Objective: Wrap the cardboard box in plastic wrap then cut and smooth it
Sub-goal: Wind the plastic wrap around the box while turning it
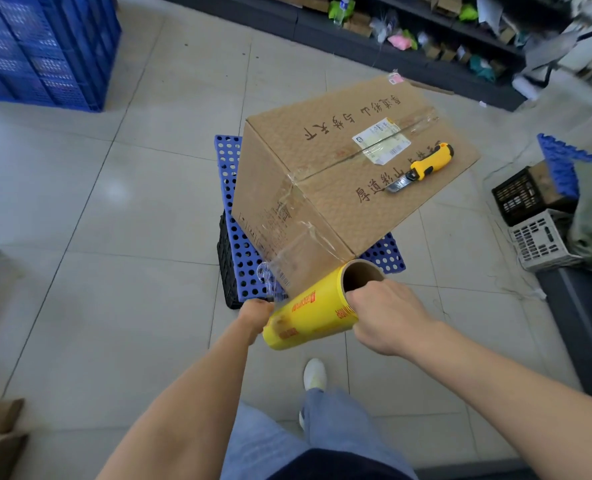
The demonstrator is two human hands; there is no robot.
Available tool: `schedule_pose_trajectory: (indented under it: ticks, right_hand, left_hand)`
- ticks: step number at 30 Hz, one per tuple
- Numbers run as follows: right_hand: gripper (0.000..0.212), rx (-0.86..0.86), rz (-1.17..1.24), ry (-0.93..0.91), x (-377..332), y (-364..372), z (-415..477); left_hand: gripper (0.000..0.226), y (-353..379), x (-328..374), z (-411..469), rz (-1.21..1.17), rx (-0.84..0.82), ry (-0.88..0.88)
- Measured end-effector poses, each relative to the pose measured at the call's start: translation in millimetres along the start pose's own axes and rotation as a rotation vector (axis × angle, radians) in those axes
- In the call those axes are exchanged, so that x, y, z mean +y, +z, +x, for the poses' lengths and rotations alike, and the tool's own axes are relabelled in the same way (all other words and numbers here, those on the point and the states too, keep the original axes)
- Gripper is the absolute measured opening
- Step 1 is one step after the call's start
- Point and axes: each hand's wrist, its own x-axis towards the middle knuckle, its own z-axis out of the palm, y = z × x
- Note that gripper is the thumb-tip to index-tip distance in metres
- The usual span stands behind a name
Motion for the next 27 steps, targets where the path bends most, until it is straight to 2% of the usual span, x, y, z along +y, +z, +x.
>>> schedule_pose_trajectory:
  ticks: [3, 4, 6, 14, 17, 20, 24, 27]
  right_hand:
    - [0.005, 0.017, 0.0, -0.071, 8.2, 0.7, -4.3]
    - [0.004, 0.02, -0.011, -0.103, 11.9, 2.1, -5.1]
    - [0.016, 0.038, -0.057, -0.169, 20.4, 6.7, -5.6]
    - [0.023, 0.071, -0.213, -0.491, 63.1, 21.3, 2.5]
    - [0.022, 0.096, -0.259, -0.6, 79.7, 26.6, 8.2]
    - [0.021, 0.116, -0.29, -0.669, 91.9, 27.8, 13.2]
    - [0.02, 0.182, -0.281, -0.701, 101.9, 30.8, 15.0]
    - [0.02, 0.171, -0.251, -0.681, 105.5, 31.4, 16.1]
  left_hand:
    - [0.016, 13.1, -21.9, 3.5, -0.068, 0.02, -0.059]
    - [0.022, 19.0, -26.4, 5.4, -0.098, 0.032, -0.065]
    - [0.039, 33.6, -32.4, 8.3, -0.167, 0.05, -0.086]
    - [0.065, 108.0, -49.1, 15.9, -0.623, 0.106, -0.196]
    - [0.056, 126.5, -48.1, 20.5, -0.8, 0.123, -0.162]
    - [0.055, 137.2, -48.8, 20.5, -0.869, 0.16, -0.14]
    - [0.051, 146.7, -47.6, 20.8, -0.948, 0.189, -0.11]
    - [0.039, 148.7, -45.1, 23.4, -1.017, 0.221, -0.096]
